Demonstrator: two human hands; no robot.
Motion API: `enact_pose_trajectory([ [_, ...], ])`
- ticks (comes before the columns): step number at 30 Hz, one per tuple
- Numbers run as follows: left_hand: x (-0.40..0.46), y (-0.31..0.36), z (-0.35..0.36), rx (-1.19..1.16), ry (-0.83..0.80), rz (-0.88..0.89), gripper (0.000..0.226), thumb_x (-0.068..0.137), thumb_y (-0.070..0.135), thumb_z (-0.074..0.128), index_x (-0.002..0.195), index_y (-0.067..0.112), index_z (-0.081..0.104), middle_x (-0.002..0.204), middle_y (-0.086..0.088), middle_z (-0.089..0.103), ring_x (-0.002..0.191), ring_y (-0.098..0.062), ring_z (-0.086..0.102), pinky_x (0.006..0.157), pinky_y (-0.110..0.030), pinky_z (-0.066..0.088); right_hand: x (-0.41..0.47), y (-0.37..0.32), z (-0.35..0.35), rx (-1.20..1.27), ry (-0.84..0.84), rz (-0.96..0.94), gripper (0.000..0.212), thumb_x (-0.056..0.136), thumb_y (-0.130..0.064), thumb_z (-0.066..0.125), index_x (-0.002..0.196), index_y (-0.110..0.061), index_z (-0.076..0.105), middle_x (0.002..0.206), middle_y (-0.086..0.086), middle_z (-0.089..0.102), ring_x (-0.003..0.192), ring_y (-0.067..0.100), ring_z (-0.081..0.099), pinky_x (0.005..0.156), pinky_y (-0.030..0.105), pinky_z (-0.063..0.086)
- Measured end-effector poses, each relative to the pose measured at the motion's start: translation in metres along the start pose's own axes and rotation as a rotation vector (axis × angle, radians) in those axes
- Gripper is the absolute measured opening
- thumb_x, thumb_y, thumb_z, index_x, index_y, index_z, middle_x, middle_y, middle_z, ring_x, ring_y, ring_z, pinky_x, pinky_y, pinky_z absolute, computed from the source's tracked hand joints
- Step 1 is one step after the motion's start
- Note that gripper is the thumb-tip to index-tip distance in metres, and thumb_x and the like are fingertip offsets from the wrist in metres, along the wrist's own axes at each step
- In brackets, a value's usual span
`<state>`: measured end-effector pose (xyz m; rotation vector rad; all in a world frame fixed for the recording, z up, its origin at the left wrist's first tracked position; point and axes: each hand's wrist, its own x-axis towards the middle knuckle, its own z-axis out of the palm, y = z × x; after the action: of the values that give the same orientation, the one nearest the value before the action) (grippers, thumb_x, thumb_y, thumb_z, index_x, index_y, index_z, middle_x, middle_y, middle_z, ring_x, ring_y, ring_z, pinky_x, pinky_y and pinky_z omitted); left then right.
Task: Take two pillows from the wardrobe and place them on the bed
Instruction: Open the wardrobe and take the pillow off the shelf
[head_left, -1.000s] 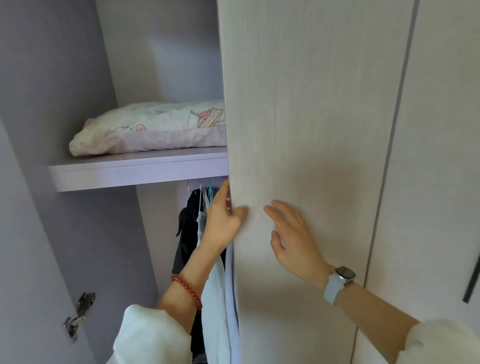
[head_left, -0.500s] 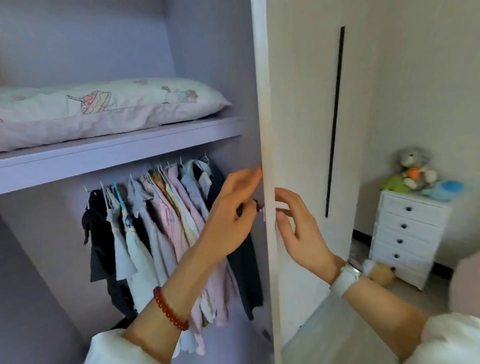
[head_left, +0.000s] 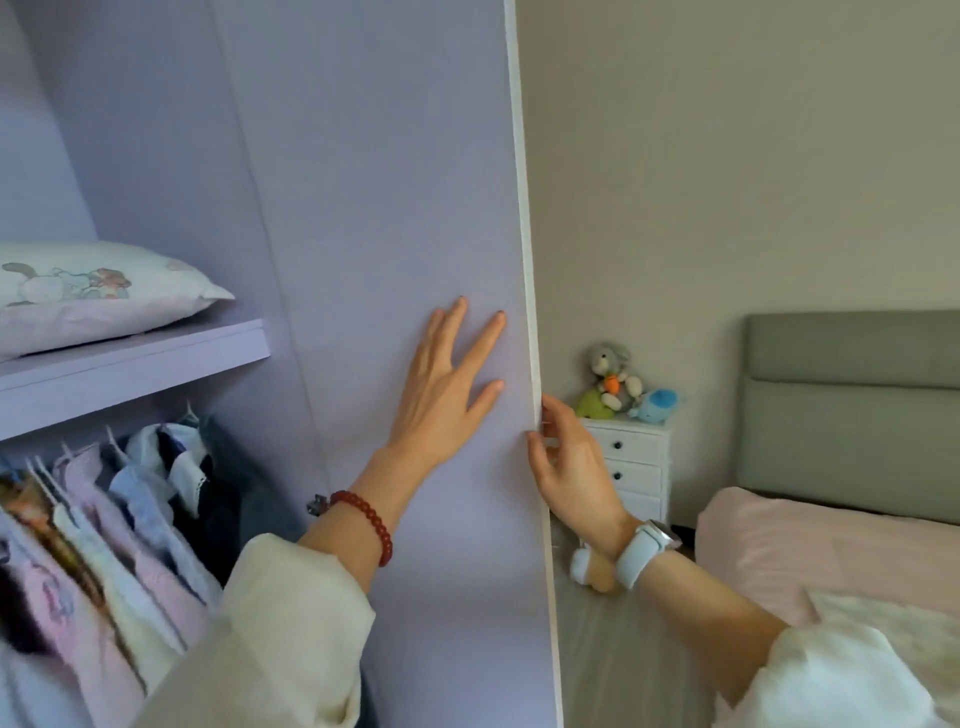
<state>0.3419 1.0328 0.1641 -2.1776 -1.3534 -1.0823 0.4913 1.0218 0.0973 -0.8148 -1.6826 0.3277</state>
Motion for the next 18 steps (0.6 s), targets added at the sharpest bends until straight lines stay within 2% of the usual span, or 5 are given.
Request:
enact_pose_trajectory([
  [2, 0.01, 0.0, 0.014, 0.021, -0.001, 0.008, 0.064, 0.089, 0.024, 0.055, 0.142, 0.028, 0.021, 0.155, -0.013, 0.007, 0.142, -0.032, 0.001, 0.113, -0.044, 0.017, 0.011, 0.01, -0.004, -0.054, 0.012, 0.045, 0.034, 0.089, -0.002, 0.042, 0.122, -0.01, 0.044, 0.114, 0.008, 0.06, 0.098, 0.026, 0.06, 0.083, 0.044, 0.051],
  [5, 0.021, 0.002, 0.026, 0.022, 0.003, 0.012, 0.063, 0.088, 0.02, 0.055, 0.142, 0.029, 0.022, 0.155, -0.011, 0.007, 0.142, -0.032, 0.001, 0.111, -0.045, 0.02, 0.022, 0.017, -0.008, -0.119, 0.016, 0.099, 0.034, 0.088, -0.001, 0.039, 0.121, -0.009, 0.044, 0.111, 0.013, 0.061, 0.095, 0.033, 0.06, 0.08, 0.048, 0.05],
  [8, 0.026, 0.0, 0.026, -0.027, 0.007, 0.025, 0.058, 0.088, 0.012, 0.053, 0.139, 0.025, 0.031, 0.154, -0.01, 0.014, 0.141, -0.029, 0.007, 0.111, -0.042, 0.021, 0.025, 0.016, -0.008, -0.241, 0.078, 0.09, 0.043, 0.085, -0.001, 0.043, 0.127, -0.008, 0.04, 0.12, 0.014, 0.055, 0.109, 0.031, 0.054, 0.088, 0.042, 0.049],
  [11, 0.026, -0.011, 0.012, -0.035, 0.077, 0.005, 0.047, 0.085, 0.007, 0.055, 0.131, 0.015, 0.046, 0.147, -0.015, 0.032, 0.135, -0.031, 0.028, 0.108, -0.042, 0.028, 0.027, 0.0, 0.0, -0.332, 0.182, -0.127, 0.053, 0.08, 0.001, 0.05, 0.131, -0.009, 0.037, 0.134, 0.017, 0.044, 0.124, 0.026, 0.039, 0.098, 0.031, 0.037],
  [18, -0.004, -0.07, -0.067, 0.158, 0.17, -0.187, 0.037, 0.086, 0.008, 0.055, 0.122, 0.014, 0.053, 0.138, -0.012, 0.044, 0.125, -0.029, 0.041, 0.1, -0.043, 0.036, 0.056, -0.039, 0.07, -0.181, -0.09, -0.294, 0.043, 0.082, 0.001, 0.05, 0.124, -0.008, 0.047, 0.13, 0.015, 0.048, 0.12, 0.03, 0.045, 0.093, 0.031, 0.04],
])
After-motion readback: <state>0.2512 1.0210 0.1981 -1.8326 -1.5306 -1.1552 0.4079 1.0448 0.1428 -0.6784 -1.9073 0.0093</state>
